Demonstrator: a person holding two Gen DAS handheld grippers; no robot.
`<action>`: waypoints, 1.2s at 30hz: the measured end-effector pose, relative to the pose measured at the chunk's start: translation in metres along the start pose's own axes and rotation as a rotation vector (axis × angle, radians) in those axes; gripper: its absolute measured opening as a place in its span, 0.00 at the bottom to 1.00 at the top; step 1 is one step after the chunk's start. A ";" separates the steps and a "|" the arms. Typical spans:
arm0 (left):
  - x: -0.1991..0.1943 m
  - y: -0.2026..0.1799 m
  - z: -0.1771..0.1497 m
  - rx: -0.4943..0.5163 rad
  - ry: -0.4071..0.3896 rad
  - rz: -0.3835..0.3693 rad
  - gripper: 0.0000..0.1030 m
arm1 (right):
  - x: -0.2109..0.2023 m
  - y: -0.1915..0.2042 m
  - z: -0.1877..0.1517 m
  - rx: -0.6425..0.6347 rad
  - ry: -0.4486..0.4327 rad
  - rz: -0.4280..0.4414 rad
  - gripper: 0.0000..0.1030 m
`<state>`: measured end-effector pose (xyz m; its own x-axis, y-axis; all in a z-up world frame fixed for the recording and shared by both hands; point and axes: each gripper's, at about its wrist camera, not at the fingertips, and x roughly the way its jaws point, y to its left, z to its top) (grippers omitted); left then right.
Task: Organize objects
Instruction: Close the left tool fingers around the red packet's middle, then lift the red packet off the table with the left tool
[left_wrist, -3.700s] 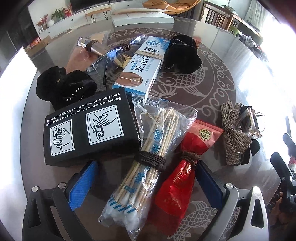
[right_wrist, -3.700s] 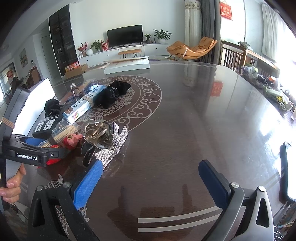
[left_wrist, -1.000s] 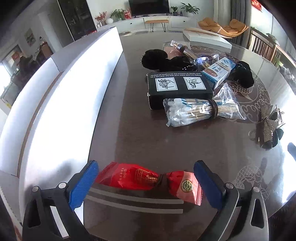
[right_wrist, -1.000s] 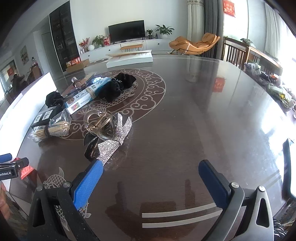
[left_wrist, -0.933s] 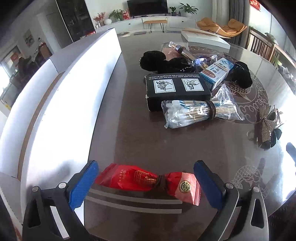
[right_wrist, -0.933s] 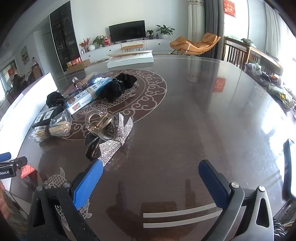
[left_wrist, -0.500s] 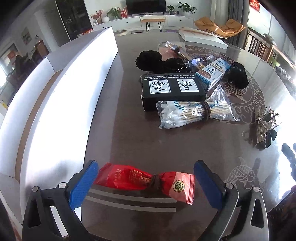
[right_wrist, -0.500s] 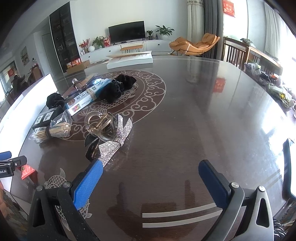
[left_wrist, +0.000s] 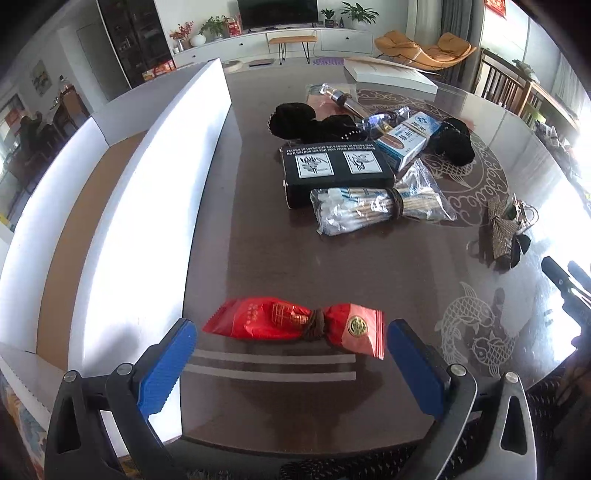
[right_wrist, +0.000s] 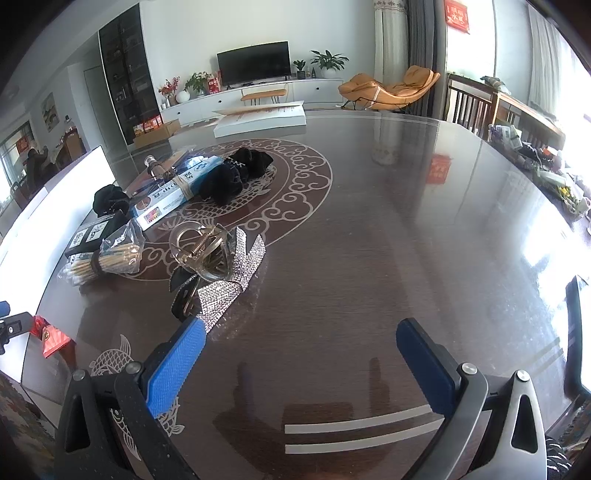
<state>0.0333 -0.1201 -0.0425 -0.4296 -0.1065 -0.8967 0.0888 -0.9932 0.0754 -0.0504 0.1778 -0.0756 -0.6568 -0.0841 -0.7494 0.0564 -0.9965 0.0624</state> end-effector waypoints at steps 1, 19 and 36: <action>0.001 0.001 -0.003 -0.001 0.017 -0.013 1.00 | 0.000 0.000 0.000 -0.001 0.000 0.000 1.00; 0.061 -0.001 0.009 0.013 0.068 -0.116 1.00 | 0.001 0.000 -0.001 -0.006 0.006 -0.007 1.00; 0.042 0.006 0.046 0.008 -0.001 -0.156 1.00 | 0.001 -0.003 -0.001 0.013 0.009 0.003 1.00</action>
<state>-0.0254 -0.1331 -0.0597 -0.4389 0.0489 -0.8972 0.0139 -0.9980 -0.0613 -0.0507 0.1810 -0.0773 -0.6499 -0.0872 -0.7550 0.0486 -0.9961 0.0732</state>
